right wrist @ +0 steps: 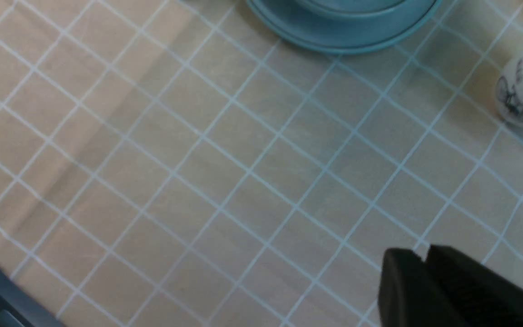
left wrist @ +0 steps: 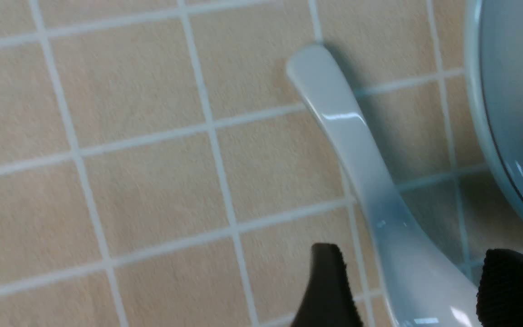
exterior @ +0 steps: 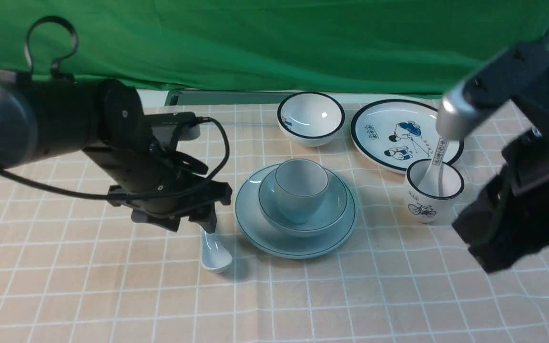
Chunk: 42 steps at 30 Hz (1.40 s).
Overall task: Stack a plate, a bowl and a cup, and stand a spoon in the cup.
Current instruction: Use the left arm to grab a blue soup spoon, then use the left arm to put the blue soup spoon into the blue teacup in the middle
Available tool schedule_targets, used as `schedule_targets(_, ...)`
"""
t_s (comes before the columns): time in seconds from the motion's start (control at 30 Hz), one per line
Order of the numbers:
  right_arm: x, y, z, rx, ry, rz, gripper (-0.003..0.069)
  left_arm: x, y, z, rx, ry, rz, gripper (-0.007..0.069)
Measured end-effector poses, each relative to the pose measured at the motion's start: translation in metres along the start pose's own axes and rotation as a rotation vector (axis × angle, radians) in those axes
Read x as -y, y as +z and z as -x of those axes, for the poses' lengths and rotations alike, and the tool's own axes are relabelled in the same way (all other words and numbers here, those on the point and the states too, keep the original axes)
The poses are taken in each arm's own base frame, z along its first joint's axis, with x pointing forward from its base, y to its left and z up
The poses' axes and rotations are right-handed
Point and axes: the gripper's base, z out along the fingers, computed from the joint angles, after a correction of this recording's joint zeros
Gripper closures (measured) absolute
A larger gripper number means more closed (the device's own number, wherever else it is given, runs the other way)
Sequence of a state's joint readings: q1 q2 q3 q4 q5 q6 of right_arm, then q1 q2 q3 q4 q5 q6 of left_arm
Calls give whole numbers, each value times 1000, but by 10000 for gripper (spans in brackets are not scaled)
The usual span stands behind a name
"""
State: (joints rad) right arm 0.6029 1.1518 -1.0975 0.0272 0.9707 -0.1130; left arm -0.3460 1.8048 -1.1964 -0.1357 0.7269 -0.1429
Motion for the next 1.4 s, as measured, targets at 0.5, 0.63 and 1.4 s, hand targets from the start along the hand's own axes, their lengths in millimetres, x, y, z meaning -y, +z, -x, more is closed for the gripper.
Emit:
schedule_targets(0.5, -3, 28, -41, -61, 20, 5, 537, -4, 51, 20, -24, 22, 82, 226)
schedule_targets(0.63, -3, 28, -41, -58, 20, 4, 534, -4, 51, 20, -27, 58, 84, 314)
schedule_targets(1.4, -3, 28, -37, -12, 45, -1, 515, 95, -77, -33, 1071, 499, -190, 589)
